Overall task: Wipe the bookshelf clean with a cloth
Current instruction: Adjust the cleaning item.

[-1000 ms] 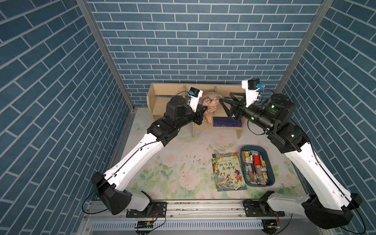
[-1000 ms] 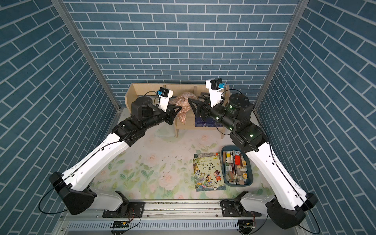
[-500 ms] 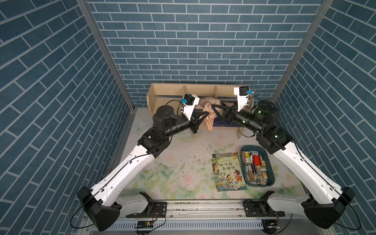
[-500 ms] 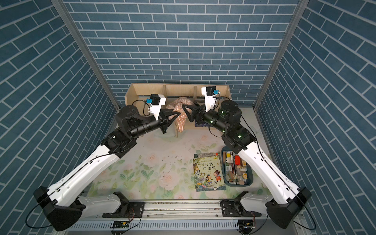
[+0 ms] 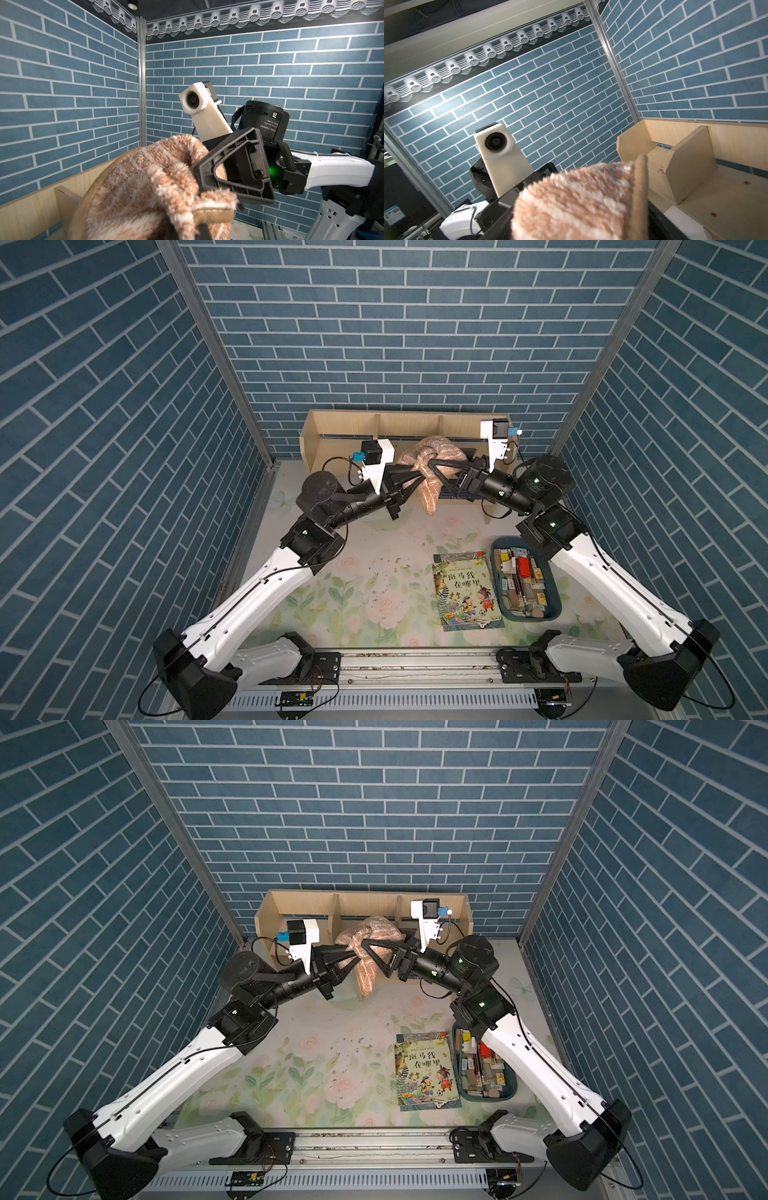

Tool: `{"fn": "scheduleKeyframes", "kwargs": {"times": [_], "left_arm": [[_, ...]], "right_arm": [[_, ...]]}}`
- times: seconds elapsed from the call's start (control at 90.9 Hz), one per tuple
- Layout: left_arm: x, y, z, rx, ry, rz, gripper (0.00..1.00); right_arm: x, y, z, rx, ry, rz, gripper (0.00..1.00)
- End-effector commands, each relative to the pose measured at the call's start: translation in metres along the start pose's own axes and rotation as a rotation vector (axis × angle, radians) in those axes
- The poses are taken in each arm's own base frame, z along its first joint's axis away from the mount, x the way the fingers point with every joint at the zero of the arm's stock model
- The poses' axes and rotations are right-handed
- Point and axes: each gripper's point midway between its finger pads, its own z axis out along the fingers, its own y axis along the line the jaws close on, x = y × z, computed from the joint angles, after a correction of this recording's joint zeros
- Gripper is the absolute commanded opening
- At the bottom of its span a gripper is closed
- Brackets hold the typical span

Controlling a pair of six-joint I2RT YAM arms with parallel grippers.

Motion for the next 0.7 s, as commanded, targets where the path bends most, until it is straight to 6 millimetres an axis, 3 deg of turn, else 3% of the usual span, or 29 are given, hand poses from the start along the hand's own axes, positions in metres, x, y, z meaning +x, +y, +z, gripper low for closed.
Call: {"fn": "scheduleKeyframes", "kwargs": {"times": [0.0, 0.066, 0.154, 0.176, 0.253, 0.308, 0.363, 0.451, 0.561, 0.693], "left_arm": [[-0.037, -0.013, -0.011, 0.028, -0.146, 0.069, 0.0], [-0.037, -0.013, -0.01, 0.03, -0.153, 0.07, 0.0], [-0.031, -0.008, -0.005, 0.021, -0.13, 0.058, 0.0], [-0.029, -0.006, -0.004, 0.012, -0.124, 0.051, 0.05], [-0.023, 0.007, -0.003, -0.05, -0.109, 0.034, 0.36], [-0.018, 0.02, -0.003, -0.122, -0.091, 0.026, 0.53], [-0.014, 0.04, -0.005, -0.232, -0.07, 0.025, 0.62], [-0.015, 0.074, -0.019, -0.442, -0.039, 0.031, 0.92], [-0.028, 0.124, -0.059, -0.738, -0.021, 0.033, 0.92], [-0.043, 0.185, -0.138, -1.138, -0.03, 0.025, 0.91]], "right_arm": [[0.0, 0.021, -0.004, -0.093, 0.007, 0.022, 0.8], [0.001, 0.021, -0.004, -0.103, 0.007, 0.027, 0.67], [0.0, 0.021, -0.004, -0.101, 0.0, 0.023, 0.29], [-0.001, 0.021, -0.004, -0.098, -0.003, 0.023, 0.22], [-0.006, 0.019, -0.005, -0.073, -0.017, 0.016, 0.0], [-0.013, 0.014, -0.007, -0.035, -0.032, 0.006, 0.0], [-0.024, 0.002, -0.011, 0.042, -0.055, -0.005, 0.0], [-0.05, -0.02, -0.026, 0.206, -0.107, -0.039, 0.0], [-0.083, -0.058, -0.056, 0.464, -0.171, -0.083, 0.0], [-0.096, -0.099, -0.087, 0.747, -0.179, -0.132, 0.0]]}}
